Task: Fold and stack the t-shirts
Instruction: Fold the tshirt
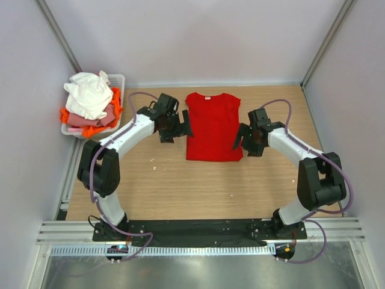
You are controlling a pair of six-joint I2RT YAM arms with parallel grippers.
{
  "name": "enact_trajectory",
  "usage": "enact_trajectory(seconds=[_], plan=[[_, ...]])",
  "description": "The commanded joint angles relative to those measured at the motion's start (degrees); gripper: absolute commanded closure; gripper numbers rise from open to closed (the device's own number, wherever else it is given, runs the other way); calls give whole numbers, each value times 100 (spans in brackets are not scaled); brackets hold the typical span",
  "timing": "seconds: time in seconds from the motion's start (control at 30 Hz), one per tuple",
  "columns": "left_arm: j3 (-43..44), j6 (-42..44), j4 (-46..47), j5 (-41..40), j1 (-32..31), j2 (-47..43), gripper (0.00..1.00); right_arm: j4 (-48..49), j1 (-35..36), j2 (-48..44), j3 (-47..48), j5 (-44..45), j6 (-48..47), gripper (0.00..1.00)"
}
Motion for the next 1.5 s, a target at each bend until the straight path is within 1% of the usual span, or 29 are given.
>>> enact_trajectory(seconds=[0.0,0.1,0.23,0.33,0.37,0.43,0.47,0.53,0.57,0.6,0.67,0.73,0.77,0.8,0.83,0.87,0.97,1.0,1.1,1.17,1.23,1.27,1.3,1.33,1.37,1.47], plan=[[-829,-343,1080,422,-81,-48,5,666,11,56,-366,-615,133,22],[-1259,-448,1467,493,-99,5,6,894,11,232,-524,-642,150,22],[-1551,-518,1775,546,-108,119,8,1106,-7,513,-647,-607,177,23],[-1709,-554,1916,546,-152,181,11,1229,2,681,-744,-607,194,29],[-1831,-571,2003,537,-169,190,11,1307,2,689,-779,-633,177,37],[-1981,-615,2092,493,-213,163,12,1343,2,716,-885,-668,177,43],[-2086,-694,2257,458,-222,120,14,1387,-7,707,-920,-668,177,51],[-2333,-764,2512,467,-240,76,16,1413,2,707,-1007,-642,159,62],[-2386,-808,2549,475,-248,84,18,1431,2,707,-1034,-642,159,70],[-2412,-817,2584,475,-266,102,25,1440,-7,725,-1061,-642,150,73],[-2421,-800,2628,476,-336,154,29,1492,2,760,-1113,-668,159,75],[-2439,-817,2672,423,-415,242,40,1519,2,804,-1140,-677,141,78],[-2448,-826,2698,405,-433,277,45,1536,-7,830,-1149,-694,133,83],[-2448,-861,2725,414,-459,338,54,1554,2,839,-1149,-686,124,85],[-2456,-870,2768,423,-494,356,60,1554,2,856,-1140,-694,115,87],[-2456,-879,2795,423,-521,383,69,1563,2,883,-1140,-703,115,90],[-2439,-879,2865,414,-609,418,84,1554,2,883,-1114,-730,97,98],[-2430,-879,2865,423,-635,401,100,1554,2,874,-1114,-747,89,99],[-2535,-931,2839,502,-653,226,100,1423,2,665,-1192,-695,80,99],[-2684,-1002,2577,467,-661,-117,100,1186,2,410,-1289,-616,89,99],[-2842,-1046,2261,388,-723,-380,100,941,2,-143,-1534,-563,141,99],[-3008,-1072,2163,362,-767,-721,100,887,2,-337,-1631,-615,202,99],[-3097,-1098,2075,309,-871,-872,100,825,28,-530,-1815,-668,220,99],[-3159,-1133,1892,265,-942,-1057,100,659,63,-950,-1886,-694,247,99],[-3290,-1203,1794,178,-1012,-1372,100,562,168,-1145,-1965,-677,308,99],[-3388,-1362,1364,-77,-1364,-1892,100,210,362,-2085,-2229,-624,554,99]])
